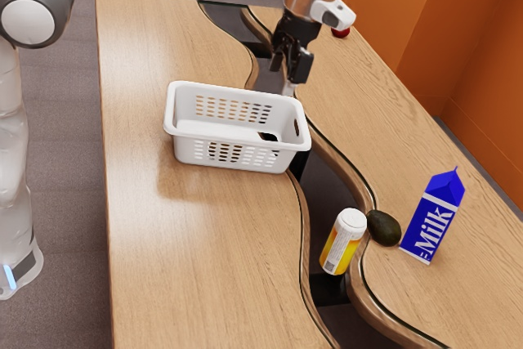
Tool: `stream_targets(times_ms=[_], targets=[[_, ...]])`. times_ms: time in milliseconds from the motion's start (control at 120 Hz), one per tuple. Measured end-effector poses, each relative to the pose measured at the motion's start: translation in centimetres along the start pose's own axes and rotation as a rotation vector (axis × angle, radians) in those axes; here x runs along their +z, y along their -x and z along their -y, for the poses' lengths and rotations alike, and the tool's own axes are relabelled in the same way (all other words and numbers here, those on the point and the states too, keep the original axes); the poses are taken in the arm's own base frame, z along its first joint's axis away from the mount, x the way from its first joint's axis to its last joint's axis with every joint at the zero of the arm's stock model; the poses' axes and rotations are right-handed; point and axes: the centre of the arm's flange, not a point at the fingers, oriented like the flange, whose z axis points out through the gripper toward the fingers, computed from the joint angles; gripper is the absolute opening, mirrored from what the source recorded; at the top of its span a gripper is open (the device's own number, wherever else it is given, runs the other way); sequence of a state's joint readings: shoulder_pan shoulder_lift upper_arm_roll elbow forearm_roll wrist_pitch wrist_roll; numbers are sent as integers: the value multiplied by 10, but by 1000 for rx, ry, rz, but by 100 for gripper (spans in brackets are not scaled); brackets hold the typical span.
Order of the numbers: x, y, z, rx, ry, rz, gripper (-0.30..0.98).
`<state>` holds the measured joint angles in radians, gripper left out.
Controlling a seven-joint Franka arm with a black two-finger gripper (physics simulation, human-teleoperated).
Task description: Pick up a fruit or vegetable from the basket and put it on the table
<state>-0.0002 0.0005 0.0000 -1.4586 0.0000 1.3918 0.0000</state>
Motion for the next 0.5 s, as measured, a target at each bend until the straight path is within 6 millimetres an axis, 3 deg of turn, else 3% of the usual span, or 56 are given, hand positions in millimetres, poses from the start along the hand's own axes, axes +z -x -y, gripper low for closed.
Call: stream_targets(times_ms=[500], targets=[[34, -17, 0, 0, 0, -39, 69]])
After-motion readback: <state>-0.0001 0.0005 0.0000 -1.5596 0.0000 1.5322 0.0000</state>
